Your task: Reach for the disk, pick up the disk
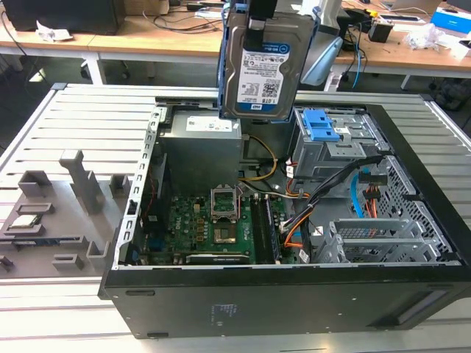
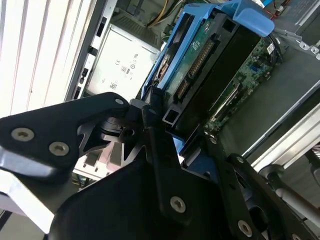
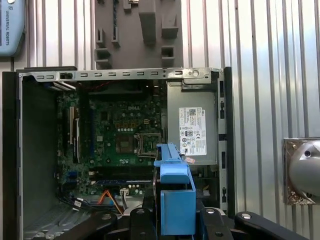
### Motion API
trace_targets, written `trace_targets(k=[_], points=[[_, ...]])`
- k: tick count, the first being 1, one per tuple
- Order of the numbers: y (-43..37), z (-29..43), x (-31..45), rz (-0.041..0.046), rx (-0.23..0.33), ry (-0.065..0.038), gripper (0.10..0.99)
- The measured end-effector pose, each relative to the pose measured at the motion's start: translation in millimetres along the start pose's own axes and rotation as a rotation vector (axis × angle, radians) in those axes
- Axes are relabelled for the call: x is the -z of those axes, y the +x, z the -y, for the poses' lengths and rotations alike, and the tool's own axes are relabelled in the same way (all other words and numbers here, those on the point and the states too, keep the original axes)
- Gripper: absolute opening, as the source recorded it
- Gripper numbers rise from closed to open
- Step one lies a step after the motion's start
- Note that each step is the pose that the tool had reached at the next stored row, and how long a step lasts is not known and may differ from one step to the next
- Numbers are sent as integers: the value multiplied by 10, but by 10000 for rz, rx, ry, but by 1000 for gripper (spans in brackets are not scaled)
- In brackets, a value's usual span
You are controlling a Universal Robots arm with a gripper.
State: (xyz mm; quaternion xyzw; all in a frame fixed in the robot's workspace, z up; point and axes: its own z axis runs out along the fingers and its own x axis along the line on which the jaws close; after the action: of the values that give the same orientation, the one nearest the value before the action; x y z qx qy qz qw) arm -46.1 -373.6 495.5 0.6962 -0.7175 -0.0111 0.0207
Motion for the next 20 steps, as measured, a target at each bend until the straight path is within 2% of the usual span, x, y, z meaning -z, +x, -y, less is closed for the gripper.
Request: trace_targets(k=[8, 16, 20], points=[[228, 7, -3, 0, 0, 1, 369], [392, 12, -5, 0, 0, 0, 369], [541, 16, -8, 1, 0, 0, 369]])
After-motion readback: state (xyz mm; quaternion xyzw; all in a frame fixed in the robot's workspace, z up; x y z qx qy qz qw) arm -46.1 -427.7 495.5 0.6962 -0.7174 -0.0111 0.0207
